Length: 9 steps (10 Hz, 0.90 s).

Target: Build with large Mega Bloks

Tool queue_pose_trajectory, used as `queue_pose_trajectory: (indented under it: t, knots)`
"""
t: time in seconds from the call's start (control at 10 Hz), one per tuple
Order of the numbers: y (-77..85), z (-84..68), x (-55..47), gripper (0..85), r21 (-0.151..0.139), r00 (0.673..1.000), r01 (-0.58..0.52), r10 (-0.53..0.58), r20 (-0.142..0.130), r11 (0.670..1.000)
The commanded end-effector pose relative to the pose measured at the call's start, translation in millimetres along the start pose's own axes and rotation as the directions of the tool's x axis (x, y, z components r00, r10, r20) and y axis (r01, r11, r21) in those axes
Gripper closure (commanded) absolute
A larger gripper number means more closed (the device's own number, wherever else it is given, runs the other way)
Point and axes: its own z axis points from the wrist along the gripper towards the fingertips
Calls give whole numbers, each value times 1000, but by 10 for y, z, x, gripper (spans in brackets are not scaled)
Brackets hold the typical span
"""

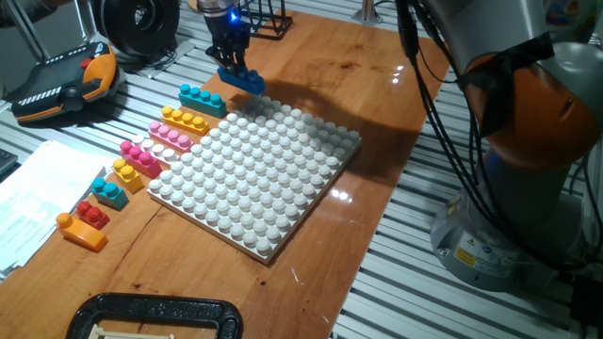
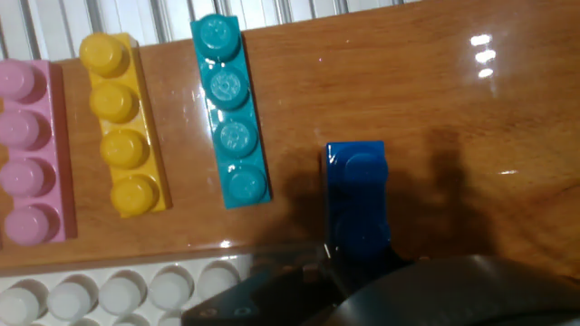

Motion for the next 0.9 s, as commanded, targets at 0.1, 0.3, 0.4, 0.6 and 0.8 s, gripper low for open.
queue_pose_trajectory:
  t: [0.1, 0.3, 0.4, 0.6, 0.8]
  knots:
    - [6, 5, 14, 850, -2, 1000, -6, 6, -5, 1000]
    - [6, 5, 14, 850, -7, 1000, -25, 25, -3, 1000]
    - [6, 5, 14, 850, -18, 1000, -28, 27, -5, 999]
    - [6, 5, 14, 850, -42, 999, -34, 35, 21, 999]
    - [6, 5, 14, 850, -28, 999, -32, 33, 31, 999]
